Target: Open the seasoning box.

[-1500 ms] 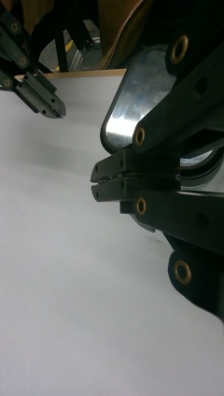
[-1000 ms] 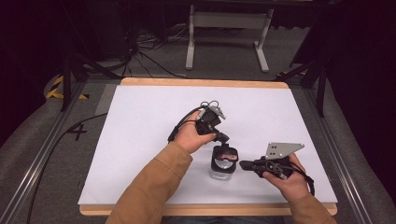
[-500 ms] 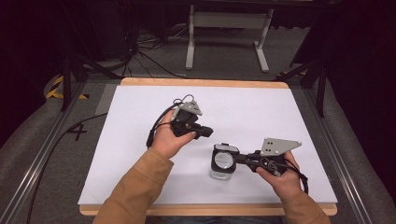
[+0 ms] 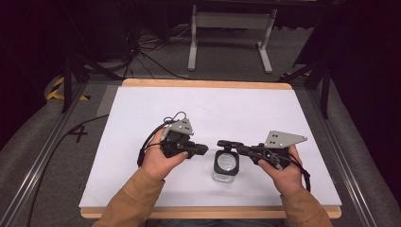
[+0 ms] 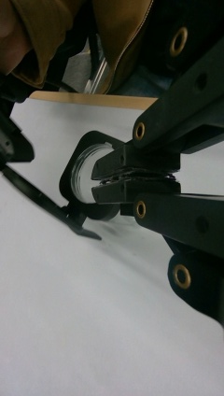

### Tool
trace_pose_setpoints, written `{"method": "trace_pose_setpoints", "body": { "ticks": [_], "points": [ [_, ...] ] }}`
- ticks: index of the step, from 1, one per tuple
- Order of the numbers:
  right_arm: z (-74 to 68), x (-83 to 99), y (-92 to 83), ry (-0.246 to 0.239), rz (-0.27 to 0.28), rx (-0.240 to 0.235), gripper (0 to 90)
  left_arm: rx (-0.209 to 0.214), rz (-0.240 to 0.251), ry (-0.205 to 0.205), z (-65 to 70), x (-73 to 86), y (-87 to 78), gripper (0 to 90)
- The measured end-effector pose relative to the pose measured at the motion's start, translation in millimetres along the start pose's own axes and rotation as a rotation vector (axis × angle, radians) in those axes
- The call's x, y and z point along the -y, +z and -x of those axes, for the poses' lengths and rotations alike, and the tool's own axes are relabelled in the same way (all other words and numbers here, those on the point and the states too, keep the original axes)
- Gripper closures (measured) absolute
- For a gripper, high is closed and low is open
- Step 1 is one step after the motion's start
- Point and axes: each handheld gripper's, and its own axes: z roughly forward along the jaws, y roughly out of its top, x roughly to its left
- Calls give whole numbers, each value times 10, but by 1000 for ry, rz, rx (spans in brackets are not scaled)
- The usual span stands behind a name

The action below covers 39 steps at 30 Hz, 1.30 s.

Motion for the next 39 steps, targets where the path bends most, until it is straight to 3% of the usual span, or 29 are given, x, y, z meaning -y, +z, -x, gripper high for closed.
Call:
{"method": "trace_pose_setpoints", "body": {
  "ticks": [4, 9, 16, 21, 39],
  "points": [
    [44, -22, 3, 11, 8, 14, 898, 39, -16, 13, 78, 3, 141, 879],
    [97, -25, 26, 25, 15, 21, 898, 58, -29, 39, 124, -4, 285, 884],
    [172, -23, 62, 43, 23, 37, 898, 60, -63, 39, 125, 20, 473, 894],
    [215, -18, 78, 57, 23, 57, 898, 48, -102, 49, 131, 31, 522, 893],
    [308, 0, 204, 82, 30, 81, 899, 59, -111, 47, 145, 23, 554, 899]
  ]
}}
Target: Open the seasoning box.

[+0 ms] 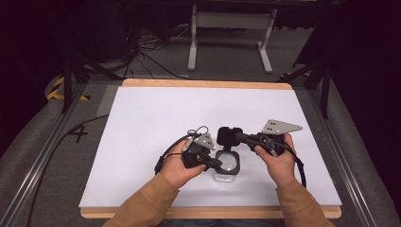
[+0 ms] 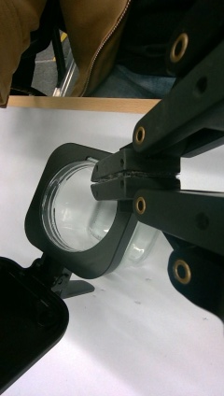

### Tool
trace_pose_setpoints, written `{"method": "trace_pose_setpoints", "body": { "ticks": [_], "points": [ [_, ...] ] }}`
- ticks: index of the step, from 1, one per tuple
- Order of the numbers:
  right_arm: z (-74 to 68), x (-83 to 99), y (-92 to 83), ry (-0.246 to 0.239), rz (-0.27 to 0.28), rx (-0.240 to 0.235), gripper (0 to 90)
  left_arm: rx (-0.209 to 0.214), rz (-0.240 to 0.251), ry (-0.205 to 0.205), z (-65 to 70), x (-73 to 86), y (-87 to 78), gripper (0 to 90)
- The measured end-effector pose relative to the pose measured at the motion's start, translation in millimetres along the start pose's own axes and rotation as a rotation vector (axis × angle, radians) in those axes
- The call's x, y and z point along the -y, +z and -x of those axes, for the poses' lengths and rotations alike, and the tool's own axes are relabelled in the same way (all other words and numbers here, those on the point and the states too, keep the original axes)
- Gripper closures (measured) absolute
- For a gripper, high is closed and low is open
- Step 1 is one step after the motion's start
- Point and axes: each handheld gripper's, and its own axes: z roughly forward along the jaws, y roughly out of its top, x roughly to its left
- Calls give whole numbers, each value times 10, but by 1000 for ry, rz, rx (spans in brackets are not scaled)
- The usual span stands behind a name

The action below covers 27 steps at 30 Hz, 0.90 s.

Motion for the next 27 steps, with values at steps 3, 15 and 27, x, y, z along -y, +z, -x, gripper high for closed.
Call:
{"method": "trace_pose_setpoints", "body": {
  "ticks": [3, 15, 27],
  "points": [
    [8, -3, 29, -11, 3, 11, 899, 3, 3, -1, 14, -1, 0, 899],
    [1, 7, 57, -7, -1, 13, 899, -22, -2, 10, 22, 16, -6, 893],
    [-18, -42, -239, -5, 6, 1, 841, -78, 81, -30, -4, 60, -432, 781]
  ]
}}
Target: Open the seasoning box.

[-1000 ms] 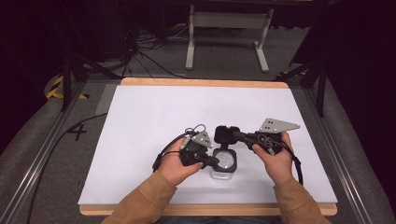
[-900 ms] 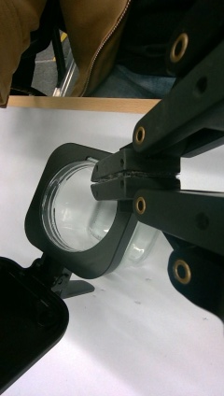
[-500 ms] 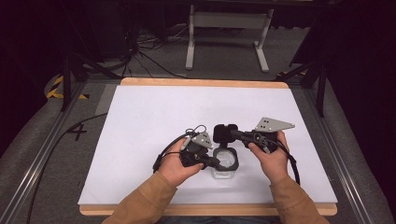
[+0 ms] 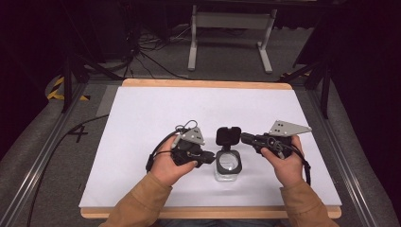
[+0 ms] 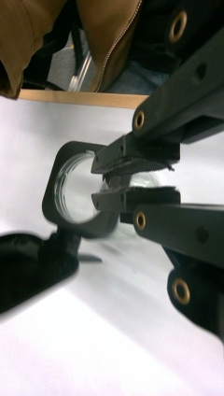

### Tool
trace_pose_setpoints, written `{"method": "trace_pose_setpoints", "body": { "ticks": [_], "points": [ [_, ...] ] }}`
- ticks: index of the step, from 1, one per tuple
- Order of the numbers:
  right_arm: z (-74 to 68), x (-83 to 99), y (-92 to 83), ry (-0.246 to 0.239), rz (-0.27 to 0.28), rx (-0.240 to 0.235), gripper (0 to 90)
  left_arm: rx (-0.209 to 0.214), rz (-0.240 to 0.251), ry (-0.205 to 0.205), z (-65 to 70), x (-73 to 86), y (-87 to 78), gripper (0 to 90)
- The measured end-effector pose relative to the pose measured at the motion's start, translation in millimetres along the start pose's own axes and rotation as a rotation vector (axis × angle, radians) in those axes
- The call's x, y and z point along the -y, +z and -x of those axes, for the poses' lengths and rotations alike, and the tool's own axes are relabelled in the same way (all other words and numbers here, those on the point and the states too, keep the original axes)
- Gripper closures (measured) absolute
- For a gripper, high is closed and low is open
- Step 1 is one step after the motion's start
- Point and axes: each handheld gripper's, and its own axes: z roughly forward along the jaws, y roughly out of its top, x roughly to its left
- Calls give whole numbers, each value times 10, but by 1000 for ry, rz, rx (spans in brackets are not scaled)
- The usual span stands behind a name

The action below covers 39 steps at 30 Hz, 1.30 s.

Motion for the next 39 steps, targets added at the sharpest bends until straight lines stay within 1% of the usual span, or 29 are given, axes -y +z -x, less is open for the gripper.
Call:
{"method": "trace_pose_setpoints", "body": {
  "ticks": [1, 3, 4, 6, 8, 10, 13, 15, 17, 19, 21, 23, 25, 26, 27, 28, 29, 30, 33, 34, 36, 37, 39],
  "points": [
    [10, -6, -42, 0, -3, 6, 838, -15, -1, 7, -16, 11, -66, 760],
    [40, -20, -136, 0, 6, 27, 796, -49, 8, -15, -36, 52, -198, 721],
    [55, -26, -169, 13, 8, 25, 775, -62, 6, -21, -44, 67, -245, 709],
    [87, -37, -213, 24, -5, 16, 718, -81, 27, -52, -61, 117, -349, 690],
    [112, -43, -230, 33, -34, 4, 646, -102, 32, -76, -79, 166, -438, 665],
    [128, -35, -245, 37, -23, 14, 602, -131, 25, -90, -99, 227, -522, 640],
    [167, -23, -261, 49, -30, 25, 534, -175, 26, -112, -141, 313, -615, 591],
    [195, -13, -270, 46, -60, 27, 505, -187, 33, -126, -170, 364, -667, 553],
    [220, 3, -299, 38, -73, 49, 484, -198, 36, -144, -205, 432, -733, 526],
    [252, 23, -331, 38, -91, 58, 465, -214, 59, -151, -228, 489, -777, 499],
    [302, 60, -385, 36, -110, 73, 449, -228, 69, -166, -264, 550, -829, 472],
    [355, 103, -442, 41, -129, 91, 440, -242, 53, -177, -311, 603, -858, 433],
    [410, 149, -491, 45, -140, 105, 435, -247, 40, -189, -369, 660, -856, 400],
    [445, 181, -516, 48, -149, 114, 432, -248, 15, -205, -413, 708, -844, 381],
    [491, 229, -537, 50, -162, 127, 432, -256, -2, -211, -453, 759, -820, 378],
    [541, 284, -554, 57, -180, 139, 431, -264, -13, -208, -479, 790, -810, 377],
    [574, 321, -558, 62, -188, 146, 431, -273, -20, -217, -514, 833, -790, 374],
    [618, 371, -564, 73, -202, 156, 431, -281, -42, -225, -559, 884, -777, 369],
    [753, 526, -570, 103, -246, 193, 430, -299, -59, -249, -651, 985, -744, 351],
    [778, 558, -572, 113, -252, 199, 429, -307, -65, -260, -678, 1017, -736, 348],
    [849, 641, -580, 136, -272, 210, 427, -334, -85, -261, -728, 1071, -726, 347],
    [873, 666, -580, 140, -278, 216, 426, -337, -83, -265, -752, 1101, -713, 347],
    [933, 740, -576, 165, -294, 230, 426, -341, -86, -273, -808, 1171, -699, 349]
  ]
}}
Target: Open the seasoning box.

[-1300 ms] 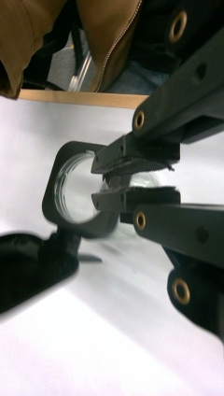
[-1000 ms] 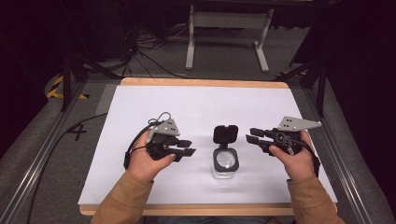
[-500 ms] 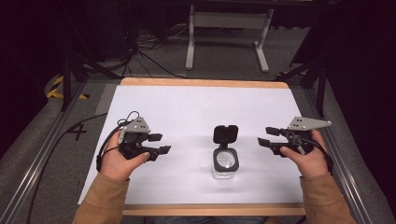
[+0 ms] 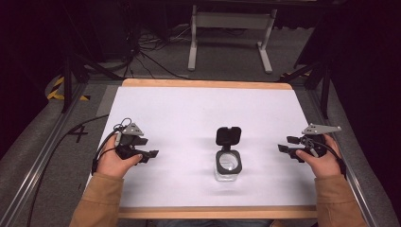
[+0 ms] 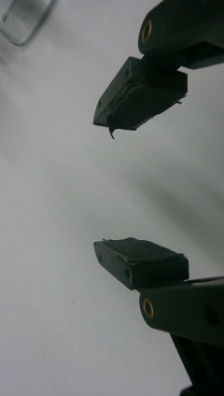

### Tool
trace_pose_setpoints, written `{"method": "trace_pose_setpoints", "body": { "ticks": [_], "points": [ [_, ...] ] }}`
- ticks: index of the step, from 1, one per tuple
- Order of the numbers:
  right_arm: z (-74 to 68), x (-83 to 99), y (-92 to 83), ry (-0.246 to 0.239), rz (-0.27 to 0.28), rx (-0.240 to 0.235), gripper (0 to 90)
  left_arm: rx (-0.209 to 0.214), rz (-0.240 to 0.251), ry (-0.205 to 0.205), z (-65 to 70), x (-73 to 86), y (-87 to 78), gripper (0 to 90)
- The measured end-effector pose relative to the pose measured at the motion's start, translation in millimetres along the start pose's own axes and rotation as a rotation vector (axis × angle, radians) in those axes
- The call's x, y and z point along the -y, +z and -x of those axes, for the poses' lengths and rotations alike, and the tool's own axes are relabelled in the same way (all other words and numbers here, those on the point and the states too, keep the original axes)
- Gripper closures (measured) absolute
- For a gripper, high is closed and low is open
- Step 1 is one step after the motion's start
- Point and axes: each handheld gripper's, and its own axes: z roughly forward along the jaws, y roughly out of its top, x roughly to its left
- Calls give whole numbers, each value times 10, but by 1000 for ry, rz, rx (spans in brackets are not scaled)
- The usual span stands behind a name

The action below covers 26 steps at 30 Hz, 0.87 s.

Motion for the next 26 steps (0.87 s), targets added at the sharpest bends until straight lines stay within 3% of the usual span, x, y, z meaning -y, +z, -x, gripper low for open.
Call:
{"method": "trace_pose_setpoints", "body": {
  "ticks": [2, 3, 8, 11, 14, 18, 22, 26],
  "points": [
    [21, 21, 19, 8, -7, 1, 426, 8, 5, -8, -25, 27, 22, 360],
    [65, 67, 72, 16, -17, 6, 426, 28, 34, -29, -76, 86, 72, 362],
    [143, 185, 207, 30, -44, 14, 429, 18, 88, -29, -166, 166, 121, 366],
    [183, 251, 280, 33, -15, 10, 436, 14, 105, -27, -216, 206, 145, 353],
    [210, 291, 316, 34, 20, 34, 437, 39, 120, -57, -264, 262, 195, 351],
    [214, 312, 324, 56, 53, 38, 431, 15, 91, -55, -281, 271, 247, 343],
    [190, 319, 374, 25, 25, 45, 427, 16, 84, -56, -249, 247, 275, 326],
    [172, 309, 373, 22, 36, 42, 427, 2, 76, -57, -242, 237, 276, 323]
  ]
}}
